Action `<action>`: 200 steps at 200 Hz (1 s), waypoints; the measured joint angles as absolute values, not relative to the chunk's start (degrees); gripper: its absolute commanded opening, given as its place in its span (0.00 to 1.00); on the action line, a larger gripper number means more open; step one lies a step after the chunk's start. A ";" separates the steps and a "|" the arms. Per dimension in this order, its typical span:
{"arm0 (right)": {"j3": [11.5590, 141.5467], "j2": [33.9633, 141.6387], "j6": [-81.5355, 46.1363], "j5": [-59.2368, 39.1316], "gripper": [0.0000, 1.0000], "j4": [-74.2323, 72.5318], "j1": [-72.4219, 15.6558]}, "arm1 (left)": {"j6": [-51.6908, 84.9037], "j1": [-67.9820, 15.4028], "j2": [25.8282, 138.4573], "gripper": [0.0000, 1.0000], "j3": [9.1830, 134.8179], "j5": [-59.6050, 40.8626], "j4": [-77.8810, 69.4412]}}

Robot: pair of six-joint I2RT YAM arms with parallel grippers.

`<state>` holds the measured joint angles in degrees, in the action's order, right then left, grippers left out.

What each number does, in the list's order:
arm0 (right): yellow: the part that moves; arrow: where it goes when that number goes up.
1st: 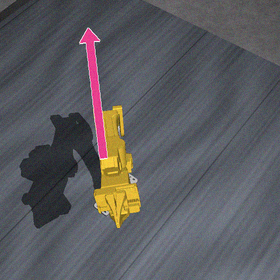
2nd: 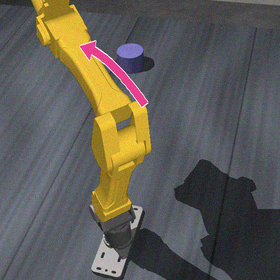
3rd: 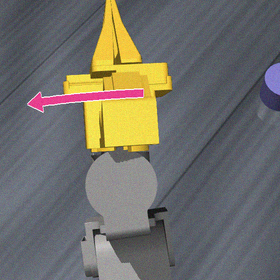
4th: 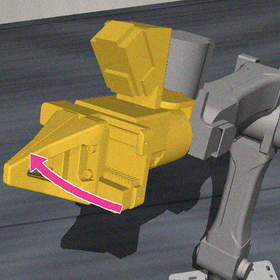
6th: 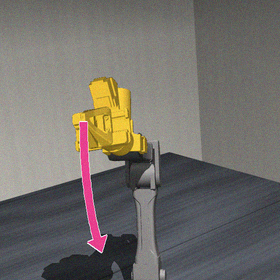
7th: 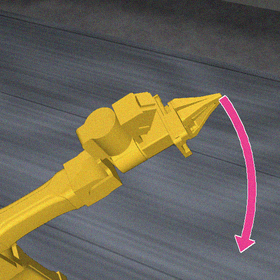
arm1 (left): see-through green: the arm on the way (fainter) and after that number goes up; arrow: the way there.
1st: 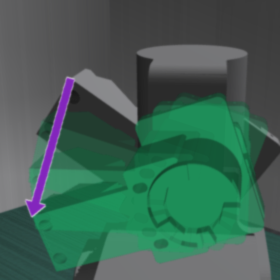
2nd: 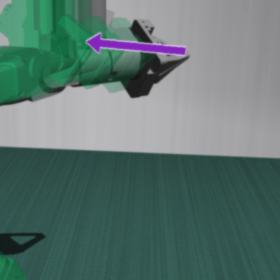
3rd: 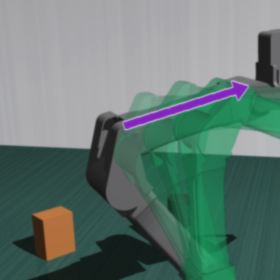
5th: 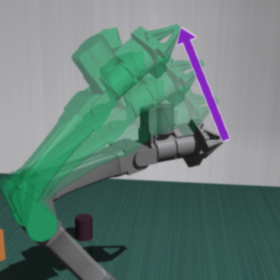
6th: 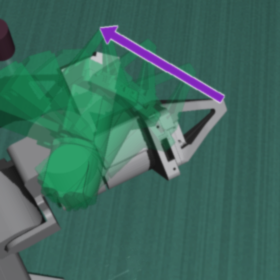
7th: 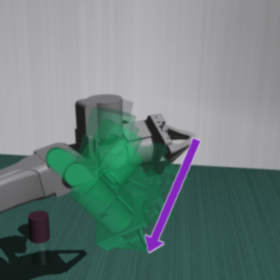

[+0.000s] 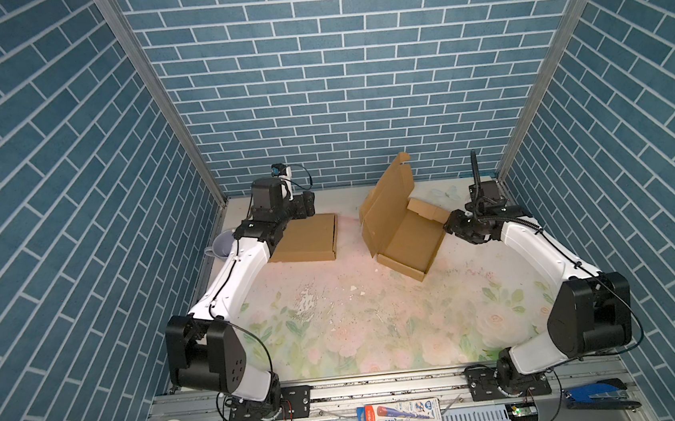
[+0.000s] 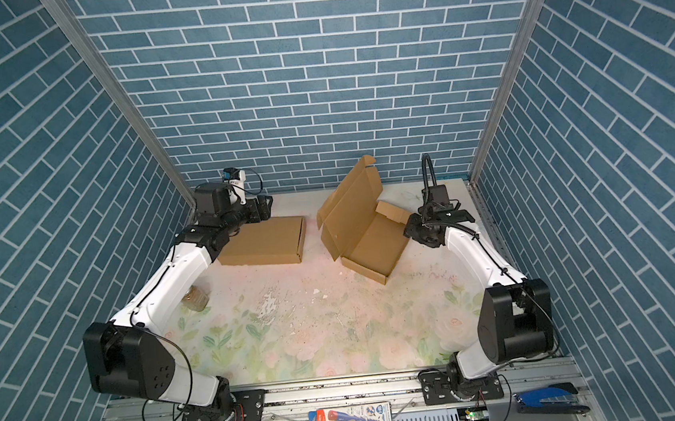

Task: Fold the paper box

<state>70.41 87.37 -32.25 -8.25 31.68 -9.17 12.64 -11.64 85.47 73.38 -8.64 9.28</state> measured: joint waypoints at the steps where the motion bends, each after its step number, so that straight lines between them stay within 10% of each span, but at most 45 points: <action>1: 70.50 87.61 -31.99 -8.25 0.60 31.46 -9.06 | 12.95 -11.64 85.38 0.83 73.14 -8.71 9.28; 59: 78.04 100.38 -27.00 -9.69 0.60 26.74 -5.45 | 19.86 -11.64 82.83 1.00 64.29 -7.97 8.64; 200: 96.05 119.61 -22.06 -13.21 0.60 22.65 -3.84 | 31.29 -17.72 77.58 0.84 51.37 -13.93 8.99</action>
